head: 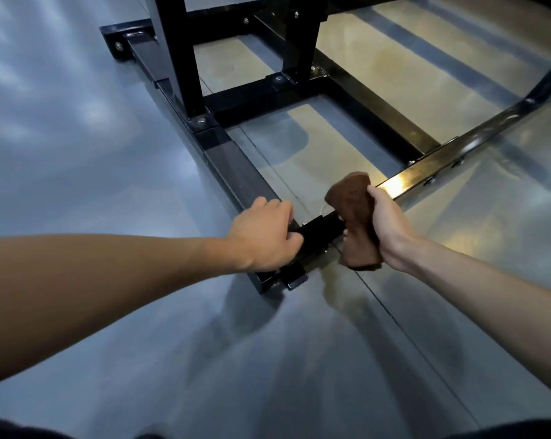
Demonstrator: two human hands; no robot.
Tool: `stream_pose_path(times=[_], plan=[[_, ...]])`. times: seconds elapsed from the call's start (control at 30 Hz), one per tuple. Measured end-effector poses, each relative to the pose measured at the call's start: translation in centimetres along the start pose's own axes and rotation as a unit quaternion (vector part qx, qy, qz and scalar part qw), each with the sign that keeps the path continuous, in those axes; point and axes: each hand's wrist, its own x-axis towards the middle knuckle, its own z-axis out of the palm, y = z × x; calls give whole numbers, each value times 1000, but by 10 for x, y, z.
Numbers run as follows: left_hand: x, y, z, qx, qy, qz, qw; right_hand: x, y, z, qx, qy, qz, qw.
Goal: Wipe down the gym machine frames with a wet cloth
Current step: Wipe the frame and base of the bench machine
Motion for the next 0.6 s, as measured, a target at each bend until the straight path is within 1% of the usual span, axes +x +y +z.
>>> stream_pose_path(times=[0.03, 0.07, 0.1, 0.13, 0.17, 0.2, 0.23, 0.27, 0.33, 0.43, 0.5, 0.57, 0.6], plan=[[6, -8, 3, 60, -19, 18, 998, 0, 3, -4, -40, 19, -6, 999], [11, -15, 5, 116, -38, 42, 992, 3, 6, -8, -107, 38, -33, 993], [17, -22, 5, 174, -54, 70, 981, 8, 10, -12, -212, 53, -84, 972], [21, -29, 8, 229, -72, 99, 966, 13, 17, -16, -329, 60, -151, 930], [26, -35, 8, 283, -93, 122, 947, 20, 26, -21, -426, 68, -214, 876], [28, -41, 9, 328, -118, 135, 927, 24, 36, -26, -488, 68, -249, 833], [31, -47, 8, 365, -142, 136, 910, 25, 45, -27, -526, 64, -262, 807], [33, -52, 7, 389, -161, 131, 898, 25, 54, -26, -551, 58, -271, 787], [36, -59, 6, 396, -193, 110, 891, 14, 67, -13, -597, 35, -293, 746], [40, -64, 12, 371, -221, 90, 898, -14, 84, 23, -657, -65, -357, 660], [41, -65, 17, 382, -214, 101, 893, -33, 97, 44, -653, -111, -428, 615], [41, -67, 21, 401, -207, 117, 884, -35, 104, 51, -639, -122, -475, 593], [41, -68, 22, 410, -205, 125, 880, -27, 103, 48, -631, -114, -484, 596]])
